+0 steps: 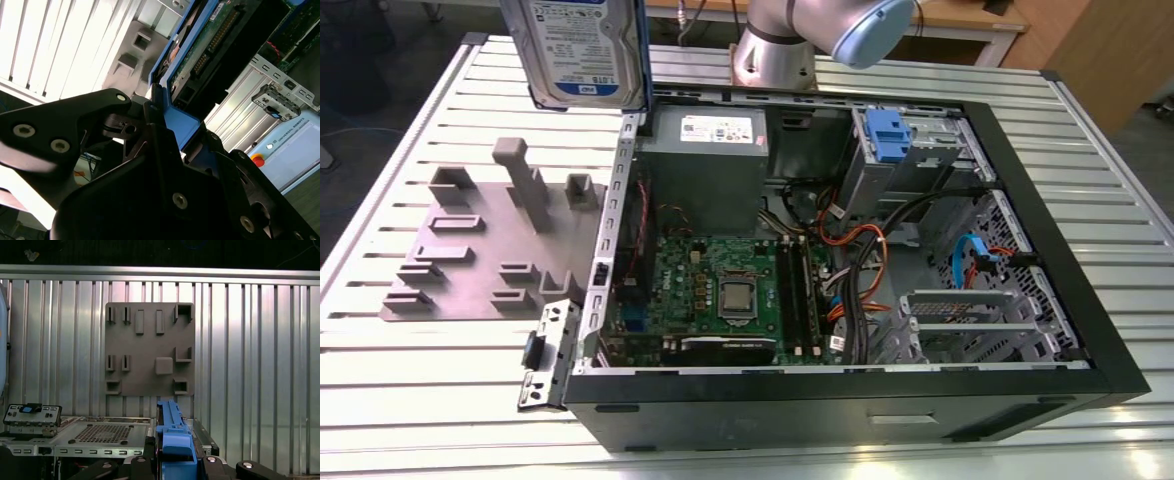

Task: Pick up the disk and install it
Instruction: 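Pick up the disk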

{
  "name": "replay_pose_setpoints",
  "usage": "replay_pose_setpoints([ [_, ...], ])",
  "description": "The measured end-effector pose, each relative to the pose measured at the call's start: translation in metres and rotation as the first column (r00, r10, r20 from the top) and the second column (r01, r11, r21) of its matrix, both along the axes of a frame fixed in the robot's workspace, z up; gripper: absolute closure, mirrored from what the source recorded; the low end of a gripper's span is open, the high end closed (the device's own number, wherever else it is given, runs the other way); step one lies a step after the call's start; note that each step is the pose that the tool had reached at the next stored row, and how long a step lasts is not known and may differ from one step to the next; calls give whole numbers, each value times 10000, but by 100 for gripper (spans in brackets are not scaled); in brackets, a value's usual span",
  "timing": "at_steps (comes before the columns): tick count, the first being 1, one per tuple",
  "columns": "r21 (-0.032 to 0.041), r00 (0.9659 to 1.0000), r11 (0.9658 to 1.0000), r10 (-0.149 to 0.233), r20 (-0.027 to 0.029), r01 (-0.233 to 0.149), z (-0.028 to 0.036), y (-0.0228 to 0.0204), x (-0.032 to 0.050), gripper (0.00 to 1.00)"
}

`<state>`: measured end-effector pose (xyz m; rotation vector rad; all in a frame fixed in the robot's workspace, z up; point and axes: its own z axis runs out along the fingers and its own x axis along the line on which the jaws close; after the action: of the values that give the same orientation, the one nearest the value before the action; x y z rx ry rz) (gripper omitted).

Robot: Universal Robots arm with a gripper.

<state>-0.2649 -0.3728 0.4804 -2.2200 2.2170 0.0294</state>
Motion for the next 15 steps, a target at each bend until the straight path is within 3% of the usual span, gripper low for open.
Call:
replay_pose_setpoints([
  [15,0,10000,10000,0,0,0,0,0,104,64],
])
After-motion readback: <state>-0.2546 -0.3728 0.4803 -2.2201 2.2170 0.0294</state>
